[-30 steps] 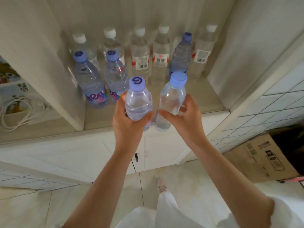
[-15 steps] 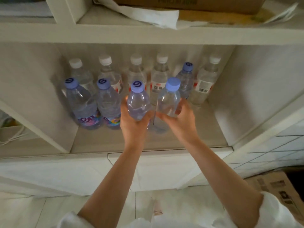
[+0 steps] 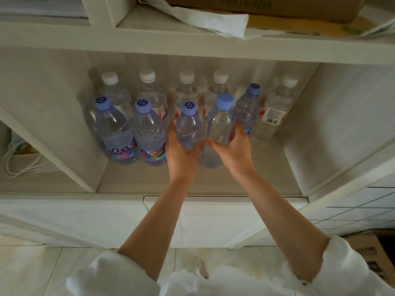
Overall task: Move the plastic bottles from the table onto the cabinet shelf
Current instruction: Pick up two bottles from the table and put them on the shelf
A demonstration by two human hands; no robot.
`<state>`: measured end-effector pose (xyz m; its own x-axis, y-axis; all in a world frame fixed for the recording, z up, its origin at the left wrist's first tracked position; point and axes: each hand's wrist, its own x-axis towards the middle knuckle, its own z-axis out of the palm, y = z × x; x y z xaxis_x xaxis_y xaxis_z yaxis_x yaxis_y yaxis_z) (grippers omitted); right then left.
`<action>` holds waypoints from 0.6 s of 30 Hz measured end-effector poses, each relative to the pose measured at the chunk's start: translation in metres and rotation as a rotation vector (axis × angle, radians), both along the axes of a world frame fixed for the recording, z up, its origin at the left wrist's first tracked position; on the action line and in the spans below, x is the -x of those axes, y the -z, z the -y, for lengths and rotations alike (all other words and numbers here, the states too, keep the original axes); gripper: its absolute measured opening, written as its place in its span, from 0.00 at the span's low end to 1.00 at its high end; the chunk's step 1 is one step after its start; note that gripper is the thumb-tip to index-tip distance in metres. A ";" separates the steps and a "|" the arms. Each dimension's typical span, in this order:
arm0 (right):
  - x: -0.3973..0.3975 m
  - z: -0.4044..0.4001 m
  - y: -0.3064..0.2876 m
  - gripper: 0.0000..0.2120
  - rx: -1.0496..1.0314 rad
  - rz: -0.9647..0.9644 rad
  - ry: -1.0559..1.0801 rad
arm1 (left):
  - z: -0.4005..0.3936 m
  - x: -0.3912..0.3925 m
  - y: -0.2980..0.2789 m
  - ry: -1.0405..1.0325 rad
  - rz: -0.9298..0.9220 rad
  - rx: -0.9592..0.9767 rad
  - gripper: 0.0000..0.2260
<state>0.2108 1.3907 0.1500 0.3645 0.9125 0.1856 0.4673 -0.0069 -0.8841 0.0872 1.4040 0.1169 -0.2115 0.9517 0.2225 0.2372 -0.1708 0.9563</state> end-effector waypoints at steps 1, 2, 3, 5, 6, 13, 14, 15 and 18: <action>0.000 0.000 0.000 0.25 -0.005 -0.004 0.003 | 0.000 0.000 0.000 0.004 -0.020 -0.014 0.39; 0.001 0.000 0.000 0.26 -0.009 -0.011 0.006 | 0.000 0.001 0.002 0.005 -0.036 -0.023 0.39; 0.002 0.000 0.000 0.28 -0.013 -0.022 0.008 | 0.001 0.002 0.003 0.003 -0.048 -0.024 0.39; 0.003 0.002 0.002 0.30 -0.023 -0.052 0.010 | 0.000 0.003 0.004 -0.005 -0.061 -0.017 0.40; 0.004 0.004 0.004 0.32 -0.026 -0.067 0.009 | 0.000 0.004 0.004 -0.009 -0.064 -0.012 0.40; 0.001 0.018 0.019 0.32 0.052 -0.051 0.047 | 0.013 0.007 0.016 0.029 -0.182 -0.014 0.44; 0.001 0.022 0.021 0.29 0.062 -0.052 0.051 | 0.016 0.008 0.016 0.034 -0.183 0.008 0.43; 0.001 0.027 0.022 0.28 0.074 -0.058 0.055 | 0.020 0.010 0.016 0.041 -0.180 0.031 0.41; 0.005 0.048 0.025 0.26 0.096 -0.109 0.052 | 0.033 0.016 0.016 0.060 -0.183 0.048 0.34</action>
